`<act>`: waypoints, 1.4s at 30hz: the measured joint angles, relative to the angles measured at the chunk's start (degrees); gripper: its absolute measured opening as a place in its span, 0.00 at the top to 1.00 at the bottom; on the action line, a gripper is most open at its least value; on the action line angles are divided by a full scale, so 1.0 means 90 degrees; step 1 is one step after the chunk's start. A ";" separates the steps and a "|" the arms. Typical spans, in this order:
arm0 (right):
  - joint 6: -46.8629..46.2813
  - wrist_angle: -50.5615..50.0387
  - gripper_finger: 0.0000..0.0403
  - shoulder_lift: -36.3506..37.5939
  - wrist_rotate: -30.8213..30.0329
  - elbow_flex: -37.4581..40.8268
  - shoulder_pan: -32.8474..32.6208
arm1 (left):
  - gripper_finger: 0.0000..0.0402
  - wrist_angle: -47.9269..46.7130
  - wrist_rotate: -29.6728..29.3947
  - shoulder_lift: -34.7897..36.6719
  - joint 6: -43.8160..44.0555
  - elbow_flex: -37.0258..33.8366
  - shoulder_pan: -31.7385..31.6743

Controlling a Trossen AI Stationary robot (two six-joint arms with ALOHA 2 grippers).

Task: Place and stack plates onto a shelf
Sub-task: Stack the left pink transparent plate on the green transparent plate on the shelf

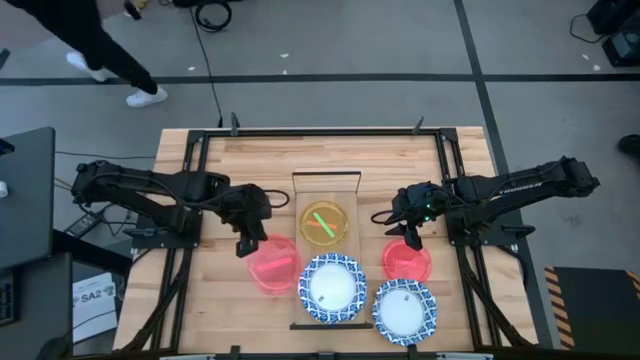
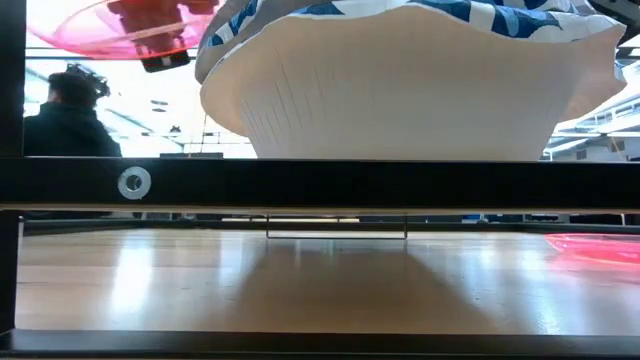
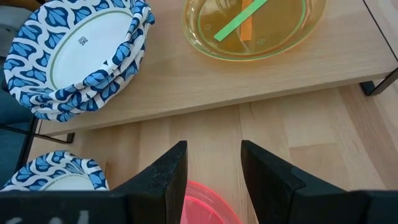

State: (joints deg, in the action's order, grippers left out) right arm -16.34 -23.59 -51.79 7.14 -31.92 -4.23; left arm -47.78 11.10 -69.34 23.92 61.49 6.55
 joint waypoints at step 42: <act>0.0032 0.0240 0.61 -0.0020 -0.0002 -0.0004 0.0000 | 0.99 0.2331 -0.1042 -0.1227 0.2271 0.0002 -0.1138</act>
State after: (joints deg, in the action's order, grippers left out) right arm -16.05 -21.43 -51.97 7.11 -31.96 -4.23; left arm -26.80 1.72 -80.39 44.36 61.52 -3.70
